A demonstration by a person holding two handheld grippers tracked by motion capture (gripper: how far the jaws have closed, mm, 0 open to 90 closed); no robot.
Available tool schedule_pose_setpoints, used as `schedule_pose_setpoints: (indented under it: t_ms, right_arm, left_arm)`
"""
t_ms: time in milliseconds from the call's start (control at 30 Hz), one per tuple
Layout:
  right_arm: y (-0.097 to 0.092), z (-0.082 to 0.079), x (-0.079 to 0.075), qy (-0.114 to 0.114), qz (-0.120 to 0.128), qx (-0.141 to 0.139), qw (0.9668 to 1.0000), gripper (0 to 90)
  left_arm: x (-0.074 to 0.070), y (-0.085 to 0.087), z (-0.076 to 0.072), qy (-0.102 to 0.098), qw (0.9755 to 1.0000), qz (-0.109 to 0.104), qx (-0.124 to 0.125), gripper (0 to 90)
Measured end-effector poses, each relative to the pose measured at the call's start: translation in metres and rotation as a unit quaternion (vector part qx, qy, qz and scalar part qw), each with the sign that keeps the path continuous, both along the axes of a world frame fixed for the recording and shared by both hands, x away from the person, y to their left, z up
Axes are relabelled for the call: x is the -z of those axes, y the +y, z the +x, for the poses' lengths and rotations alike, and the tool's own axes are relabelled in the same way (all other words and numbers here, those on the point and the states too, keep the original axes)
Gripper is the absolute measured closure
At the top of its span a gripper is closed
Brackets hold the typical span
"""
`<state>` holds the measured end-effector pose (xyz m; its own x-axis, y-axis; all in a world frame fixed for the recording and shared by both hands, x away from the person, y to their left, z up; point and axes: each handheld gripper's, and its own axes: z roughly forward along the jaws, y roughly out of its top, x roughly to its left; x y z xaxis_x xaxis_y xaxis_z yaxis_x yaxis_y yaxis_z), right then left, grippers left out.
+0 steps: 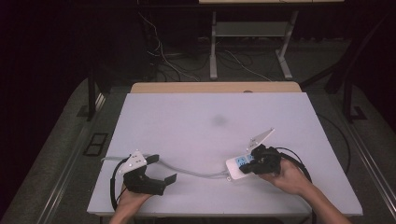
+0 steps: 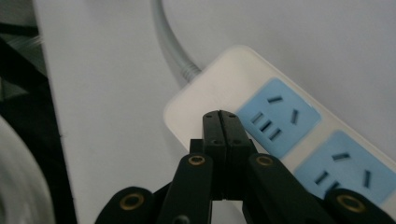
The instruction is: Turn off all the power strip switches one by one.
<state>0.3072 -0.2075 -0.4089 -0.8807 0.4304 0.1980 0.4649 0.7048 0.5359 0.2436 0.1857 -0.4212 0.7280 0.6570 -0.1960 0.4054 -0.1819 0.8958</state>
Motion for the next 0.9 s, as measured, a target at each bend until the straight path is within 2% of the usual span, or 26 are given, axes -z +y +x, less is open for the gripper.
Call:
schedule_pose_setpoints:
  t_ms: [67,167,300,400,533,733,867,900]
  right_arm:
    - [0.002,-0.002,-0.004,-0.012,-0.008,-0.001,0.9999,90.0]
    - [0.002,-0.002,-0.006,-0.017,-0.015,-0.002,0.9998,90.0]
    - [-0.005,-0.002,-0.013,-0.016,0.013,0.011,0.9997,89.9]
    - [-0.012,-0.002,-0.02,-0.021,0.022,0.021,0.9993,89.6]
    - [-0.023,-0.003,-0.028,-0.03,0.04,0.044,0.9978,80.2]
    - [-0.042,-0.006,-0.036,-0.04,0.063,0.088,0.9933,51.8]
    - [-0.054,-0.012,-0.038,-0.068,0.076,0.125,0.9869,26.4]
    - [-0.057,-0.013,-0.038,-0.072,0.074,0.133,0.9857,17.3]
  left_arm:
    - [0.0,0.0,0.0,0.001,1.0,-0.001,0.0,0.0]
    - [0.0,0.001,0.0,0.0,1.0,-0.003,-0.001,0.0]
    - [0.0,0.001,0.0,0.0,1.0,-0.003,-0.002,0.0]
    - [-0.001,0.001,0.0,-0.001,1.0,-0.003,-0.002,0.0]
    - [-0.001,0.001,-0.001,-0.001,1.0,-0.004,-0.002,0.0]
    - [-0.001,0.002,-0.002,-0.003,1.0,-0.005,-0.003,0.0]
    - [-0.001,0.001,-0.002,-0.003,1.0,-0.006,-0.004,0.0]
    - [-0.001,0.001,-0.002,-0.003,1.0,-0.006,-0.004,0.0]
